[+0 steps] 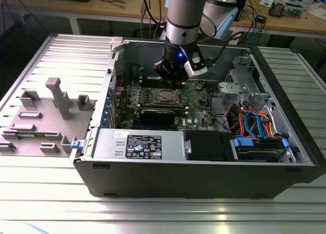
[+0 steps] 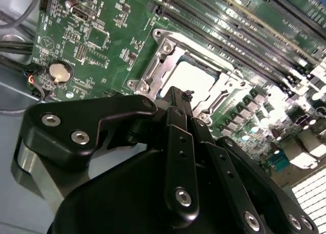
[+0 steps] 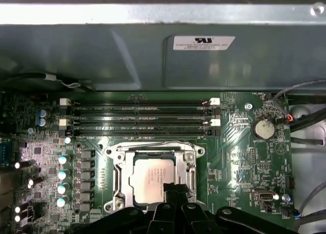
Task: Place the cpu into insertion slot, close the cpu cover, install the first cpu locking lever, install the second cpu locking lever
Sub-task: 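Install the second cpu locking lever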
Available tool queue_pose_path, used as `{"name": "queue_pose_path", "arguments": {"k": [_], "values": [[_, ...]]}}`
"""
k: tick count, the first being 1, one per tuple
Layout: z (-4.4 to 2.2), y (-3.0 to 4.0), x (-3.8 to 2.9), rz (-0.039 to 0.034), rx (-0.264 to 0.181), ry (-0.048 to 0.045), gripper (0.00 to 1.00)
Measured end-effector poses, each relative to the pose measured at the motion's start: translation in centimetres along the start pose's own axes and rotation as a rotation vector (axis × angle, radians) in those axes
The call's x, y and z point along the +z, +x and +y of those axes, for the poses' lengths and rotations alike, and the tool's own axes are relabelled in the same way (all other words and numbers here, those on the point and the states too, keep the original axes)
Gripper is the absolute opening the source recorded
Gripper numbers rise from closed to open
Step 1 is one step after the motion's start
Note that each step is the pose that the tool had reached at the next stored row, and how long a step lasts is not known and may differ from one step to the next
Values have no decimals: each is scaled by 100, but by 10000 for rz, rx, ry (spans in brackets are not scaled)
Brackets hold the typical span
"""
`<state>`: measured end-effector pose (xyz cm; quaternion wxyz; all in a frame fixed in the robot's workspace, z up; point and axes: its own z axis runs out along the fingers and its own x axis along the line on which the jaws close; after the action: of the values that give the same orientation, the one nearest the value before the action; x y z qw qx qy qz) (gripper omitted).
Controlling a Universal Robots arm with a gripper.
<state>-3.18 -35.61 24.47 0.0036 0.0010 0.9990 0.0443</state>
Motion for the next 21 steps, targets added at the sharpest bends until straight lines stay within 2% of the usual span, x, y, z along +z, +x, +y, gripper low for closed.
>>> {"name": "queue_pose_path", "arguments": {"k": [4, 12, 19, 21], "values": [[-52, 0, -5, 4, -51, -1, 11], [-56, 0, -5, 4, -51, -1, 11], [-92, 1, -8, 4, -50, 0, 11], [-92, 4, -45, 4, -52, 1, 11]]}}
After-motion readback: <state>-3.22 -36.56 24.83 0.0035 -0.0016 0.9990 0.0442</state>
